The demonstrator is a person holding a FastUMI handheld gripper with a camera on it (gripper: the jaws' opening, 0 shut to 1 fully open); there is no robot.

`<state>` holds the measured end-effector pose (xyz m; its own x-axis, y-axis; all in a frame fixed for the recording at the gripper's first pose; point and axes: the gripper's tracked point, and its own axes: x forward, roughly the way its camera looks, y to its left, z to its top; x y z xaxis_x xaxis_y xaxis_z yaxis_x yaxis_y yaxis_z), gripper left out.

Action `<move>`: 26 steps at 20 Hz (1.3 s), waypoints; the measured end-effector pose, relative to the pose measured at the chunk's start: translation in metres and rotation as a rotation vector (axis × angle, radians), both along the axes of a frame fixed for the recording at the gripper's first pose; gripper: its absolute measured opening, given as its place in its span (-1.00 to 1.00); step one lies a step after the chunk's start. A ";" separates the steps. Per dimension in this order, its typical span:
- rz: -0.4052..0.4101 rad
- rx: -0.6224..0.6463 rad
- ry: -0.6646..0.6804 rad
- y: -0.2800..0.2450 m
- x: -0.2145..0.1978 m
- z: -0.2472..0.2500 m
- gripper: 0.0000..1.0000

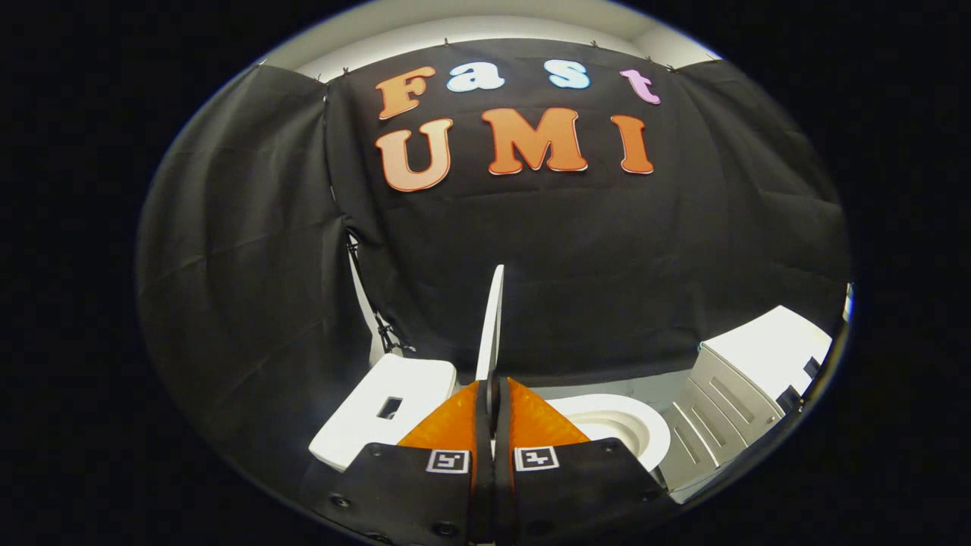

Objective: Open the toilet lid.

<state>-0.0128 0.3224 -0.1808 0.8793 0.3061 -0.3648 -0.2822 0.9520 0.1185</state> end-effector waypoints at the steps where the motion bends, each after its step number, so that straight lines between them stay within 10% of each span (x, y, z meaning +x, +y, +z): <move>1: 0.010 0.001 -0.002 0.006 -0.001 0.001 -0.84; 26: 0.169 -0.036 -0.024 0.104 -0.031 -0.001 -0.63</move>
<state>-0.0443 0.4265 -0.1821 0.8251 0.4377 -0.3573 -0.4411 0.8942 0.0768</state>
